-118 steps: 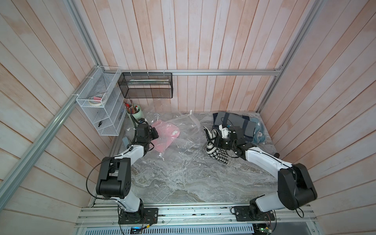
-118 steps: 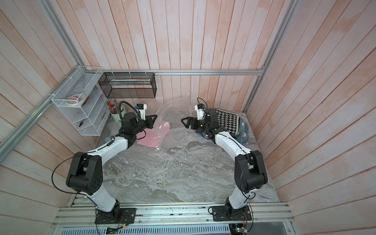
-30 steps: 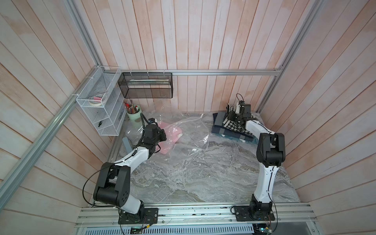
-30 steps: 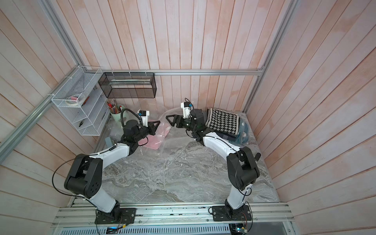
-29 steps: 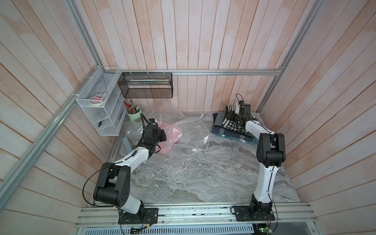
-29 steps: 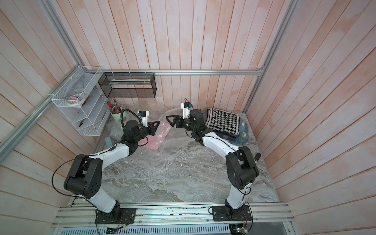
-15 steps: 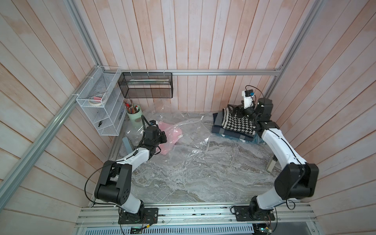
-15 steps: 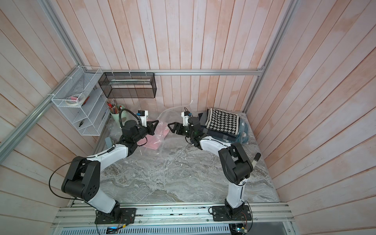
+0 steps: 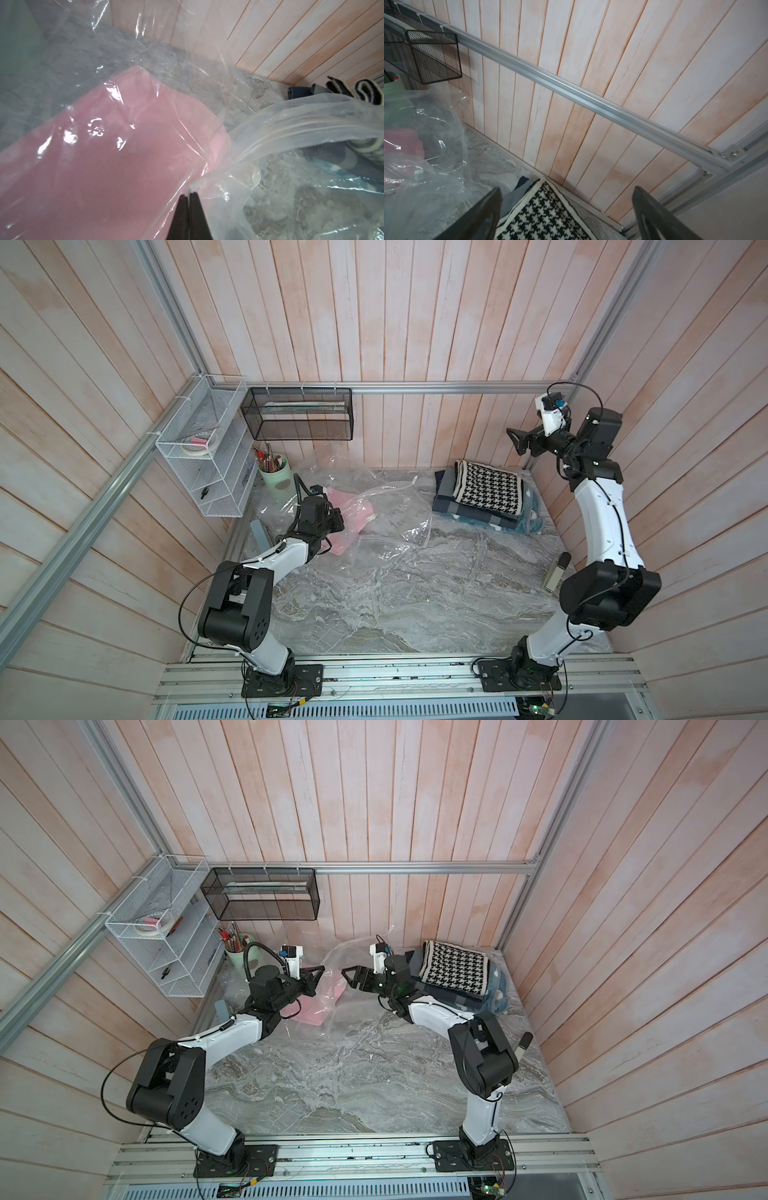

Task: Take the blanket out of the vacuum bag
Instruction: Place the blanket at the corner of the board.

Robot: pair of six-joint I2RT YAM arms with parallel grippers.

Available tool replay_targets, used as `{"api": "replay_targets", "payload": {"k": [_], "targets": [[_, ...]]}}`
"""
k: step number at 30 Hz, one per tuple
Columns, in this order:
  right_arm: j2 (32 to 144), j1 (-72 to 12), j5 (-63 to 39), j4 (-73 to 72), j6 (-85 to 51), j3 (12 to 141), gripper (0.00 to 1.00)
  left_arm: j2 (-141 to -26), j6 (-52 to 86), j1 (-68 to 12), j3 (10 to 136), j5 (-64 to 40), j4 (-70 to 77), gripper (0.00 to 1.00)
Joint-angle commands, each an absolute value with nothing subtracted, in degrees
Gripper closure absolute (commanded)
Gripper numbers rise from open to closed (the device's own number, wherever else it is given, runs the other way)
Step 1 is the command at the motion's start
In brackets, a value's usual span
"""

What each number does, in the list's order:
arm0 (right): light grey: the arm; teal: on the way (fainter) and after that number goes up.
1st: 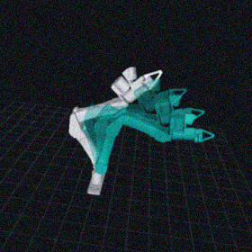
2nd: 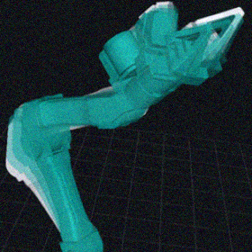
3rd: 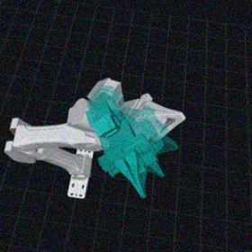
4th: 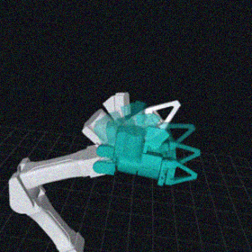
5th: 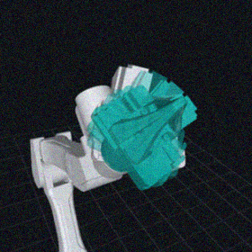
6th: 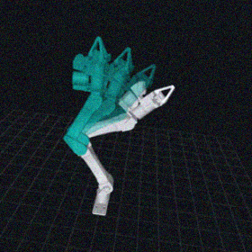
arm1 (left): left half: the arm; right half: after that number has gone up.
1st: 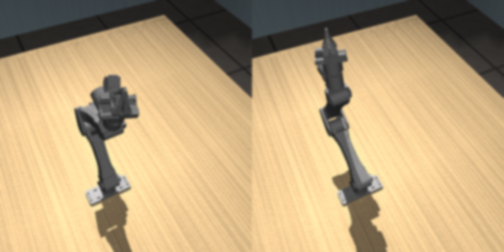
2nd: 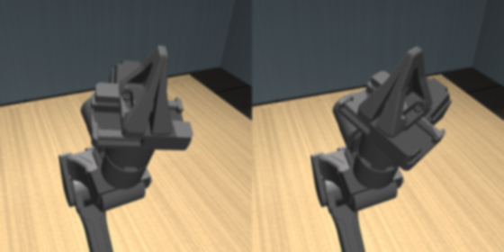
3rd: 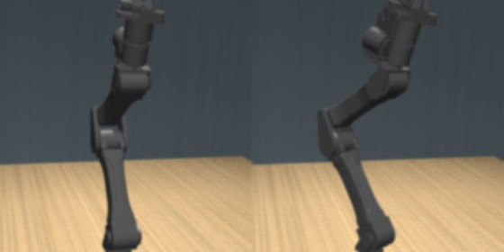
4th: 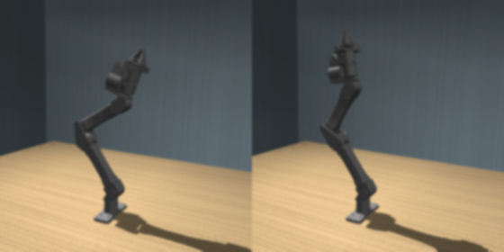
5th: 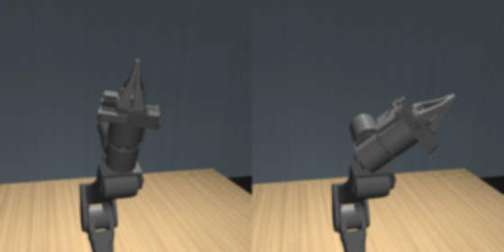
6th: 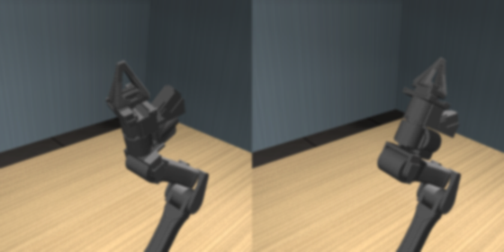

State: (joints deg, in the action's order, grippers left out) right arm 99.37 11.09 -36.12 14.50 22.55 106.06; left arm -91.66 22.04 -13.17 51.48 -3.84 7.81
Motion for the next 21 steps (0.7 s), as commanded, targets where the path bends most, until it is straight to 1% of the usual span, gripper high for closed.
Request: {"api": "replay_targets", "payload": {"k": [1, 4, 6, 9, 10, 13, 15, 19, 21], "targets": [[99.2, 11.6, -38.3, 17.8, 24.2, 110.2, 0.02, -88.6, 20.6, -13.4, 52.7, -1.6, 5.5, 1.00], [99.2, 12.4, -39.6, 14.2, 23.3, 109.0, 0.02, -88.4, 20.6, -13.3, 53.1, -2.1, 5.1, 1.00], [101.7, 12.8, -41.0, 10.9, 20.7, 110.4, 0.02, -88.2, 20.8, -13.4, 53.3, -2.6, 4.8, 1.00], [109.7, 11.3, -38.4, 20.9, 20.4, 123.8, 0.02, -86.3, 21.4, -13.4, 52.5, -2.6, 4.6, 1.00], [110.7, 10.8, -39.6, 22.9, 20.1, 126.0, 0.02, -85.5, 21.6, -13.6, 51.9, -2.8, 4.8, 1.00], [107.7, 6.3, -37.4, 17.8, 13.7, 119.5, 0.02, -84.7, 21.6, -13.6, 51.1, -3.5, 4.6, 1.00], [105.9, 1.3, -32.2, 14.4, 8.8, 113.7, 0.02, -84.3, 20.8, -13.7, 50.8, -4.8, 5.4, 1.00], [104.6, -7.3, -29.1, 11.2, -5.1, 104.1, 0.02, -82.0, 17.9, -13.7, 46.9, -12.0, 16.6, 1.00], [103.3, -10.1, -29.1, 6.5, -12.7, 97.5, 0.02, -83.1, 16.9, -13.8, 48.3, -14.7, 20.4, 1.00]]}}
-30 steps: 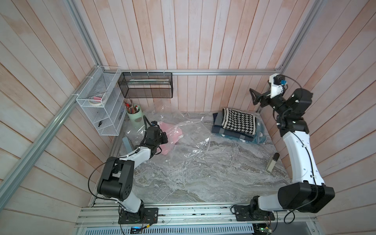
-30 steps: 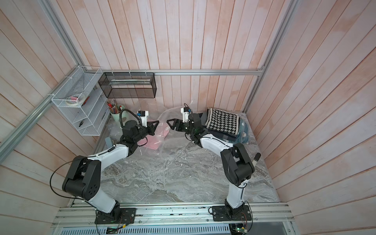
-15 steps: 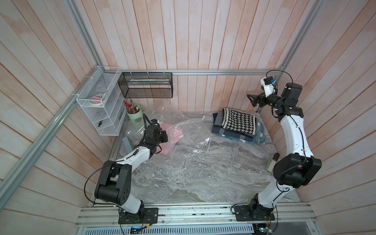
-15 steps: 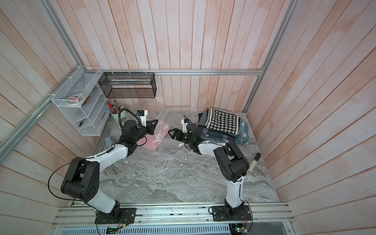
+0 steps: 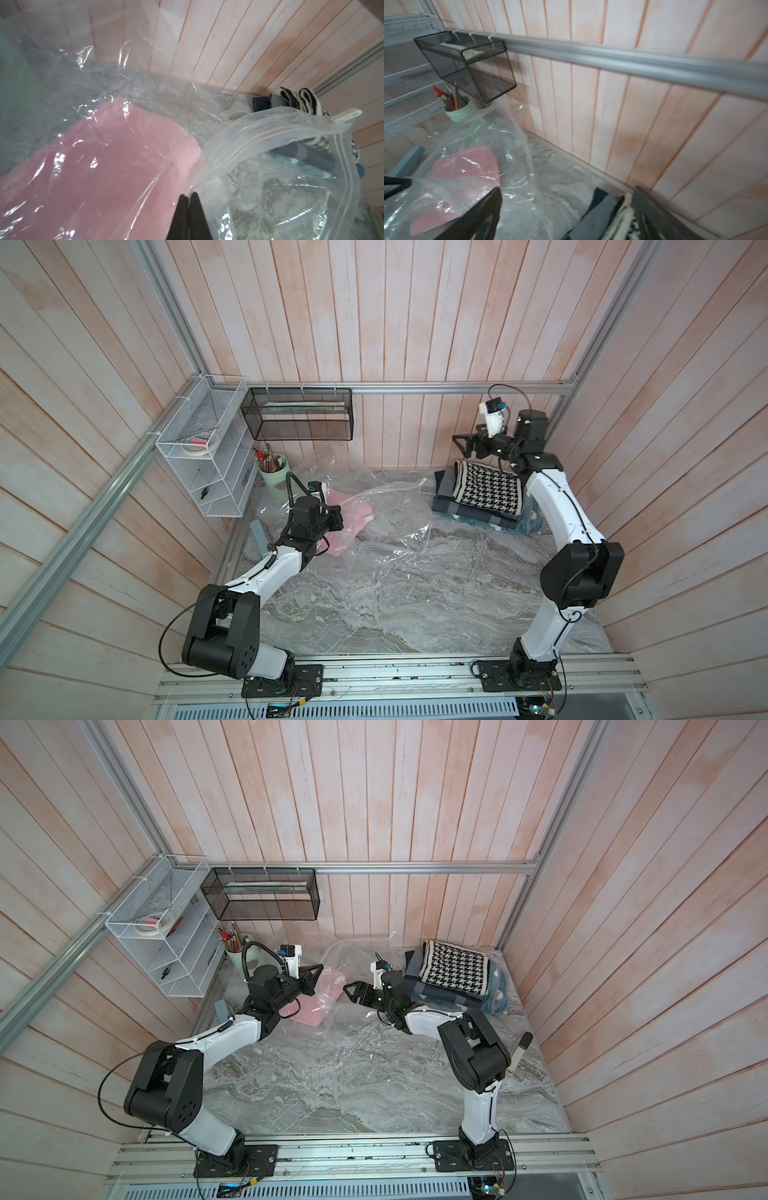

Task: Take the blanket out of the vacuum bag
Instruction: Place the blanket at the corner of the board, then take out the blanket from the vacuum bag.

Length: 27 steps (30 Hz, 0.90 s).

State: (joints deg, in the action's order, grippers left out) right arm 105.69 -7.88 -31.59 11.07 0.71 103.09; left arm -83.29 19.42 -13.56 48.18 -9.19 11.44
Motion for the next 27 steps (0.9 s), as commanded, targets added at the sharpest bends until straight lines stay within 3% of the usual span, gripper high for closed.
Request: {"api": "replay_targets", "payload": {"k": [1, 6, 14, 18, 23, 27], "targets": [[102.2, -11.0, -30.2, 1.9, -17.4, 93.2, 0.02, -84.7, 16.4, -13.8, 50.8, -16.4, 20.5, 1.00], [97.6, -16.1, -28.6, -5.7, -24.7, 80.7, 0.02, -93.3, 16.5, -13.8, 61.9, -23.1, 22.0, 1.00], [94.1, -24.2, -30.0, -22.1, -38.7, 66.7, 0.02, -99.5, 21.7, -13.9, 68.8, -26.9, 30.3, 1.00], [96.1, -27.1, -29.6, -25.6, -40.9, 67.3, 0.02, -98.0, 20.9, -15.1, 65.4, -25.7, 31.2, 1.00], [99.3, -30.0, -25.9, -17.6, -36.5, 76.0, 0.02, -94.6, 19.6, -15.9, 57.8, -23.6, 33.8, 1.00], [103.7, -30.8, -24.9, -21.1, -38.6, 75.7, 0.14, -92.8, 18.5, -16.4, 55.3, -21.8, 33.6, 1.00]]}}
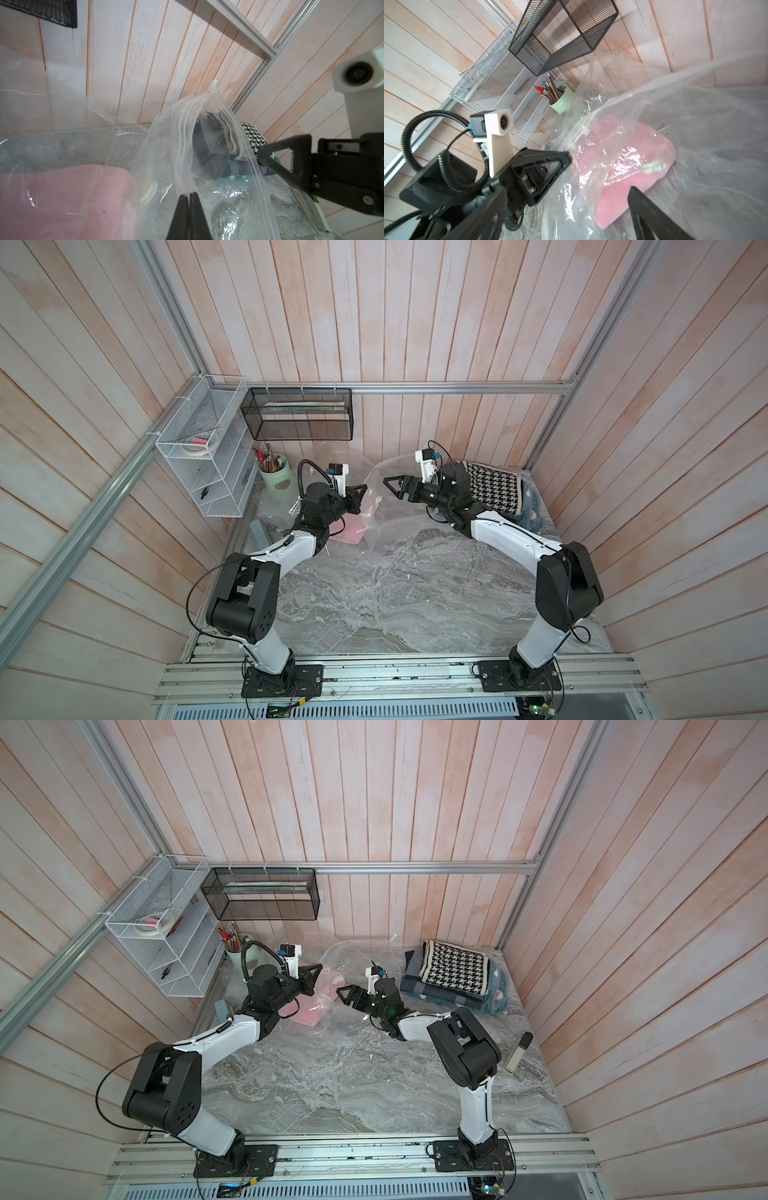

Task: Take the blanket out of the vacuum bag
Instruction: Take out the blanket from the vacuum bag.

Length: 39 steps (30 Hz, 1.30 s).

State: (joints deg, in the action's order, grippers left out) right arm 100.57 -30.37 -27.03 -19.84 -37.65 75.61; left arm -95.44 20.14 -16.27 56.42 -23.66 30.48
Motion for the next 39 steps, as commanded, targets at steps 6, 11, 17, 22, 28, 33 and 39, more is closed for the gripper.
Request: {"api": "replay_targets", "payload": {"k": [6, 11, 17, 22, 28, 33, 39], "targets": [[107.8, -31.5, -22.3, -28.5, -44.0, 68.7, 0.16, -91.4, 16.2, -16.4, 55.3, -19.5, 30.9, 1.00], [109.8, -32.6, -20.5, -35.8, -48.9, 63.7, 0.15, -90.8, 15.5, -16.4, 55.5, -18.2, 31.3, 1.00], [112.4, -33.9, -20.5, -41.5, -52.4, 61.8, 0.15, -90.3, 13.7, -16.4, 56.7, -18.1, 29.8, 1.00], [114.4, -36.3, -18.3, -41.1, -53.6, 63.4, 0.14, -89.6, 13.8, -16.4, 56.5, -18.2, 30.1, 1.00], [117.6, -37.4, -16.9, -44.0, -57.9, 63.3, 0.13, -88.7, 15.2, -16.4, 55.5, -19.2, 31.5, 1.00], [120.5, -38.2, -17.5, -42.7, -59.2, 65.7, 0.12, -88.2, 16.0, -16.4, 53.3, -19.3, 33.0, 1.00], [123.2, -38.8, -17.3, -41.7, -61.1, 68.2, 0.12, -87.6, 16.5, -16.5, 52.1, -19.3, 34.1, 1.00]]}}
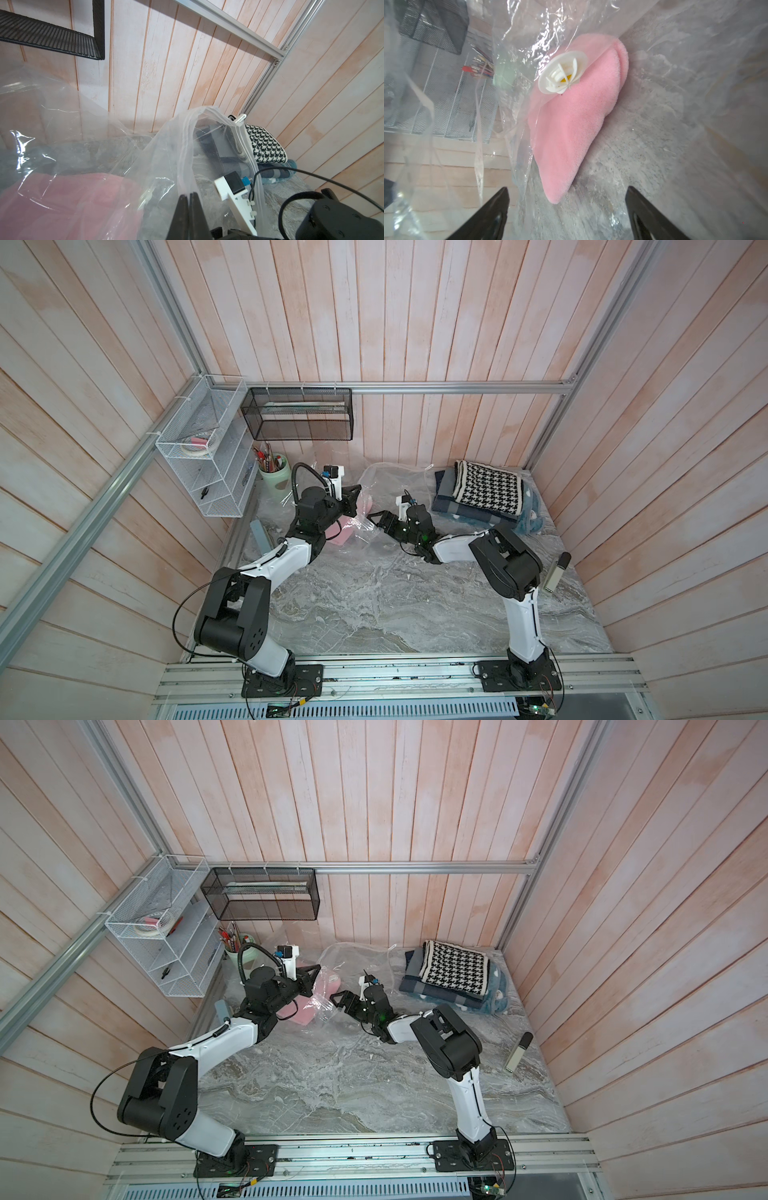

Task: Take the blanket out of the vacuum bag
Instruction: Take out the blanket from the vacuum bag.

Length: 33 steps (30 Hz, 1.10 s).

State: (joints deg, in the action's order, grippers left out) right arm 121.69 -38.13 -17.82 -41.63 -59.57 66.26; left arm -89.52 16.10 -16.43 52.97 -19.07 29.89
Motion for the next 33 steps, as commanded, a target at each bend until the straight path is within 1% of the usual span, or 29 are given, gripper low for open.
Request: {"api": "replay_targets", "payload": {"k": [1, 11, 17, 21, 26, 29, 33], "targets": [[123.8, -38.8, -17.0, -41.6, -61.6, 69.0, 0.12, -87.5, 16.7, -16.5, 51.8, -19.5, 34.7, 1.00], [132.8, -38.8, -21.2, -32.9, -65.9, 81.9, 0.11, -85.3, 17.7, -17.8, 48.1, -22.9, 41.7, 1.00], [136.2, -39.0, -23.1, -32.1, -67.8, 85.6, 0.12, -83.4, 15.7, -17.8, 47.7, -23.1, 40.5, 1.00], [138.0, -39.1, -23.1, -29.8, -68.2, 88.6, 0.12, -83.2, 16.0, -17.9, 47.0, -22.7, 41.4, 1.00], [140.5, -39.3, -23.6, -30.6, -70.3, 92.0, 0.12, -83.0, 16.6, -17.9, 46.1, -22.2, 42.3, 1.00], [142.2, -39.4, -23.9, -29.9, -70.5, 95.4, 0.12, -82.7, 16.7, -17.9, 45.5, -21.8, 42.6, 1.00], [146.4, -39.6, -25.7, -23.7, -69.8, 103.0, 0.12, -82.3, 16.2, -17.8, 45.5, -21.3, 41.8, 1.00]]}}
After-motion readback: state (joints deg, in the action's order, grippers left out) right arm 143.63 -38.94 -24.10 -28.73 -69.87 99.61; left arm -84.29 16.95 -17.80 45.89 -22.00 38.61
